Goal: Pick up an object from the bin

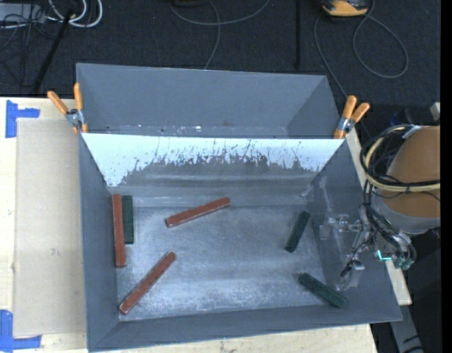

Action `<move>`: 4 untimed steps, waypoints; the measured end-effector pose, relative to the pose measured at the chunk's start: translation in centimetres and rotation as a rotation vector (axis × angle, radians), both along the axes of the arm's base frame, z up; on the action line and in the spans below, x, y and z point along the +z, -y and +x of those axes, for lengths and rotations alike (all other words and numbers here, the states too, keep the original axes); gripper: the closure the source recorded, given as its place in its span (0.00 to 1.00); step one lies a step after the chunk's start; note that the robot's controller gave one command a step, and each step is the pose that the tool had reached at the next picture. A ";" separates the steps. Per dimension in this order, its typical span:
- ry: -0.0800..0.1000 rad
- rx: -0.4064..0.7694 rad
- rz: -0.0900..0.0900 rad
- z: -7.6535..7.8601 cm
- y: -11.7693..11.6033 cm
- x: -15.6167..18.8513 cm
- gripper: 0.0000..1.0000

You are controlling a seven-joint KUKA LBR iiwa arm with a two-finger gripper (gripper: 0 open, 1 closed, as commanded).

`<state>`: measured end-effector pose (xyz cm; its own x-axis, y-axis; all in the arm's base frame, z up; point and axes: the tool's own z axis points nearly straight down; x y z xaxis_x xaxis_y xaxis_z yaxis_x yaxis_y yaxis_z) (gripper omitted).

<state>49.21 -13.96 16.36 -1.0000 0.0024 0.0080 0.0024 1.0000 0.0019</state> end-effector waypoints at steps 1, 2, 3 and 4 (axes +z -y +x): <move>0.021 0.404 -0.003 -1.6 -4.2 -9.2 0.00; -0.009 0.846 0.043 -0.8 -0.8 -9.3 0.00; 0.001 0.851 0.045 -0.6 -1.2 -9.3 1.00; 0.015 0.830 -0.002 -0.5 -2.8 5.6 1.00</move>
Offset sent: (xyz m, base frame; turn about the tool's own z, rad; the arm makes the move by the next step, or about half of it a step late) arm -0.0196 0.0420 -0.0936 -0.4053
